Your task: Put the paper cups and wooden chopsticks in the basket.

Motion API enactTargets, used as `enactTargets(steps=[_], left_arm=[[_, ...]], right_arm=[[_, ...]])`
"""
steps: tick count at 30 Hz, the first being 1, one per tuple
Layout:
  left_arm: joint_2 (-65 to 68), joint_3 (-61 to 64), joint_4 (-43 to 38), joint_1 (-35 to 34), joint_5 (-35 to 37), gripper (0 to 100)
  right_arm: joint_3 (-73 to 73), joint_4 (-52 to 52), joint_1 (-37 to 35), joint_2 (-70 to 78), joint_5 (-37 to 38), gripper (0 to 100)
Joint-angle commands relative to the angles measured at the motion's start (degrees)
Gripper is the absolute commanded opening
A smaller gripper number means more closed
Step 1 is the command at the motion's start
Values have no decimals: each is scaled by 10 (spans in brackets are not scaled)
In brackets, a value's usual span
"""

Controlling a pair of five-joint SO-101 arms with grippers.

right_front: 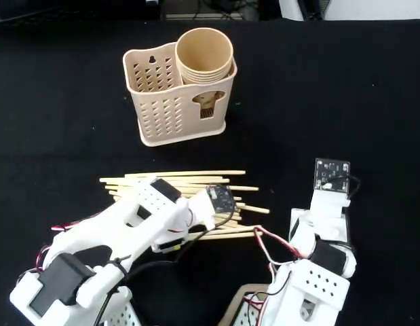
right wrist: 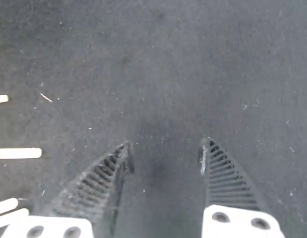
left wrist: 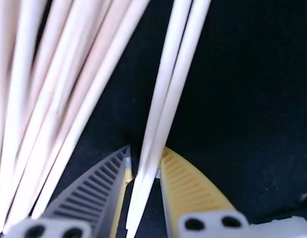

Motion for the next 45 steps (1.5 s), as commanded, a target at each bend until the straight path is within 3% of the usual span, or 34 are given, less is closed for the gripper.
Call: enactTargets(steps=[1, 7, 20, 30, 35, 45], left_arm=[[1, -24, -12, -15, -2, 114], [0, -26, -15, -29, -4, 206], [-1, -19, -43, -9, -1, 134], [-17, -10, -4, 36, 40, 101], [-85, 29, -7, 24, 47, 28], [-222, 97, -2, -42, 44, 30]], right_arm=[[-1, -9, 4, -6, 3, 222], [-1, -9, 4, -6, 3, 222], [0, -11, 4, -6, 3, 222], [0, -11, 4, -7, 3, 222], [1, -11, 4, -7, 3, 222], [1, -11, 4, -7, 3, 222]])
